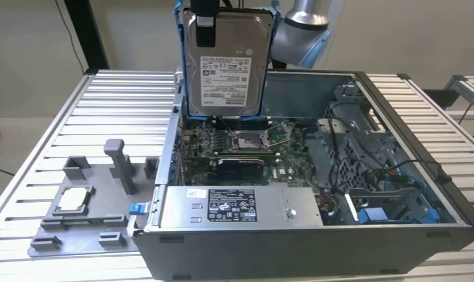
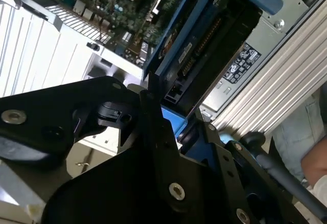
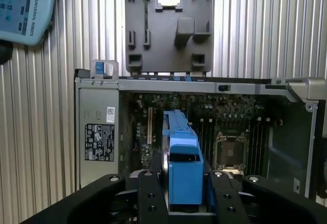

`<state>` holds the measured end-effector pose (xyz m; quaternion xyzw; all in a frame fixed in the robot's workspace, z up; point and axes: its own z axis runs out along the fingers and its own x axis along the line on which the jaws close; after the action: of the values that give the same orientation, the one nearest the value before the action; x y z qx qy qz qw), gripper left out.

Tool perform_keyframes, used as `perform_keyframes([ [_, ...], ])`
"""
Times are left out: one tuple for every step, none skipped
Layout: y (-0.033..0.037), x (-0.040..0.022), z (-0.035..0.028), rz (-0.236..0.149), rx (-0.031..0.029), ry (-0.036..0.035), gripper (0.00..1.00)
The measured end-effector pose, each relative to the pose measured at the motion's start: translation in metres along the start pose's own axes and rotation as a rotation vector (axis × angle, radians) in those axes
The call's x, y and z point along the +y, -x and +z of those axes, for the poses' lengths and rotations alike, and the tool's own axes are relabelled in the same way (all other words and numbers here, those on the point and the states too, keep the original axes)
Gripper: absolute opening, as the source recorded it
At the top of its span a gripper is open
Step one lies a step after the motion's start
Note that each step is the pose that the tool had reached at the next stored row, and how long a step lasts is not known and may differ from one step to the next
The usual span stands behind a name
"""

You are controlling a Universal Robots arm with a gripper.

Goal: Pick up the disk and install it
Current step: 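Pick up the disk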

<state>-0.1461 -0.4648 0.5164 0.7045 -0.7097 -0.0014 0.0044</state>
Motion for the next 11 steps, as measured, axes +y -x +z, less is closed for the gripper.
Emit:
perform_keyframes([
  [-0.0017, -0.0022, 0.0, 0.0, 0.0, 0.0003, 0.0],
  [-0.0036, -0.0045, 0.0, 0.0, 0.0, 0.0006, 0.0],
  [-0.0053, -0.0065, 0.0001, 0.0, -0.0001, 0.0008, 0.0],
  [-0.0071, -0.0087, 0.0001, 0.0, 0.0, 0.0011, 0.0],
  [-0.009, -0.0109, 0.0001, 0.0, 0.0, 0.0014, 0.0],
  [-0.0109, -0.013, 0.0001, 0.0, -0.0001, 0.0017, 0.0],
  [-0.0126, -0.0149, 0.0001, 0.0, 0.0, 0.002, 0.0],
  [-0.0144, -0.0169, 0.0001, 0.0, 0.0, 0.0022, 0.0],
  [-0.0162, -0.0188, 0.0001, 0.0, 0.0, 0.0025, 0.0],
  [-0.0181, -0.0208, 0.0001, 0.0, 0.0, 0.0028, 0.0],
  [-0.0198, -0.0225, 0.0002, 0.0, 0.0, 0.003, 0.0],
])
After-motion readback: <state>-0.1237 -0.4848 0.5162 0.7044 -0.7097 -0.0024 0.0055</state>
